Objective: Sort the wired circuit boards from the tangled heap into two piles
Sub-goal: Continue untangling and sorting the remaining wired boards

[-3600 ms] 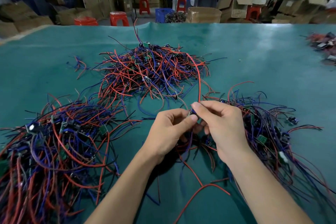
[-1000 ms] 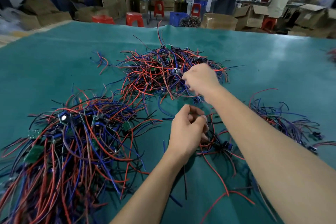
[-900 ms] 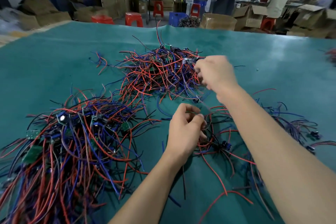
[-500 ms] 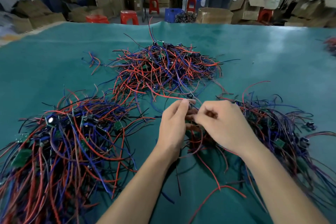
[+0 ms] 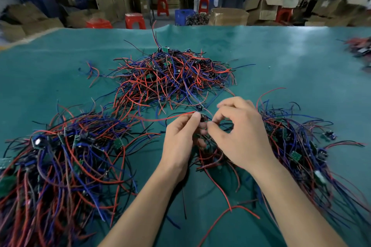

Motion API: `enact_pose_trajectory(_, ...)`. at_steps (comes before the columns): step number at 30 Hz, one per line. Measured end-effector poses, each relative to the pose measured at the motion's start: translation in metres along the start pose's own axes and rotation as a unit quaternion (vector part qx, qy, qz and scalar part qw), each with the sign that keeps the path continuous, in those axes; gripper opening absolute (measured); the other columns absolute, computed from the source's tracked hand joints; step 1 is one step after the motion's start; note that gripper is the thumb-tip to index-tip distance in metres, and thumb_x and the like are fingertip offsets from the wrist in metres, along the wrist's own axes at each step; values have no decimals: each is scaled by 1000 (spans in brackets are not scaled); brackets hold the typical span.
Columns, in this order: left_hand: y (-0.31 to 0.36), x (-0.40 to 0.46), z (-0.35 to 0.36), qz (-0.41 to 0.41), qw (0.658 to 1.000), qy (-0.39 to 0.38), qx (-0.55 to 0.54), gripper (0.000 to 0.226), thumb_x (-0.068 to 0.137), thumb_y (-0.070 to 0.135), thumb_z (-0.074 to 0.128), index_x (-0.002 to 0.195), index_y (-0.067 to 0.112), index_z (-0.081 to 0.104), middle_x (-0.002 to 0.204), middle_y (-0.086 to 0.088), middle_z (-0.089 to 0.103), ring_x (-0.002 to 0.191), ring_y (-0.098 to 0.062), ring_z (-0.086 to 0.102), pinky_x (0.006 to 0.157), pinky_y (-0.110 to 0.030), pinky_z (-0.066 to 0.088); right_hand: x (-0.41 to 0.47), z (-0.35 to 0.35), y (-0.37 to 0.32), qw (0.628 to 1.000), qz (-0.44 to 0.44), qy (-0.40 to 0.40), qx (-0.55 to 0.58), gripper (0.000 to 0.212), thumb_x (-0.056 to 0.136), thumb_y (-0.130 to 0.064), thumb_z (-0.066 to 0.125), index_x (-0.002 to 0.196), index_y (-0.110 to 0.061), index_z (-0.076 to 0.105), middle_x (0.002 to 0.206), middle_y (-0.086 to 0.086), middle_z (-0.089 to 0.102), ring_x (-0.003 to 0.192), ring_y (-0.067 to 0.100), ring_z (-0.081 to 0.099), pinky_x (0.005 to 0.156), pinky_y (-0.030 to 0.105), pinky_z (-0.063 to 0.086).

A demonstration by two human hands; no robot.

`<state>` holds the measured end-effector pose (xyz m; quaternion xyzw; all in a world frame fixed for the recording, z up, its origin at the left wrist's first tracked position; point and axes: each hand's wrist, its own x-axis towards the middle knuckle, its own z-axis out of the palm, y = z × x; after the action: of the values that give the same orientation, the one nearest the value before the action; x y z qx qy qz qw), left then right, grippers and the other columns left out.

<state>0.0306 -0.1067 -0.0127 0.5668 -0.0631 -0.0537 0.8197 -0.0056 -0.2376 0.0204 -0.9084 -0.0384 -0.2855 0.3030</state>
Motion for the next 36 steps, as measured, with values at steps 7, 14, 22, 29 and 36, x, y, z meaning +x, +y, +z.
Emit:
enact_pose_trajectory(7, 4, -4, 1, 17, 999, -16, 23, 40, 102, 27, 53, 64, 20, 61, 65, -5, 56, 59, -17, 50, 50, -23, 45, 1, -9, -4, 979, 113, -83, 147, 17, 82, -17, 81, 71, -22, 69, 66, -7, 73, 62, 13, 69, 68, 32, 55)
enact_pose_trajectory(14, 4, -5, -1, 16, 999, -40, 10, 27, 100, 29, 56, 84, 11, 70, 63, -5, 57, 59, -22, 49, 59, -30, 43, 0, -8, -10, 879, 221, -143, 398, 15, 83, 1, 80, 77, -4, 67, 64, 17, 71, 46, 22, 63, 51, 24, 51)
enact_pose_trajectory(22, 1, -5, -2, 30, 997, -57, 38, 20, 96, 13, 61, 79, 16, 73, 70, -9, 65, 55, -12, 54, 48, -20, 45, 4, -7, 5, 937, 212, -89, 262, 25, 89, -25, 78, 74, -9, 66, 55, 2, 66, 43, 15, 54, 48, 24, 45)
enact_pose_trajectory(29, 2, -5, -3, 21, 993, -90, 69, 21, 95, 23, 60, 78, 10, 64, 56, 2, 59, 43, -7, 42, 40, -18, 35, 6, -7, 9, 789, 337, -161, 487, 18, 78, -19, 82, 93, -11, 79, 92, 11, 72, 56, 11, 56, 45, 21, 45)
enact_pose_trajectory(36, 1, -5, -1, 35, 992, -83, 84, 32, 98, 18, 56, 85, -10, 66, 60, -6, 57, 44, -9, 39, 40, -19, 34, 5, 0, 16, 789, 312, -141, 510, 21, 74, -17, 81, 93, -8, 82, 77, -1, 69, 59, 8, 54, 48, 19, 46)
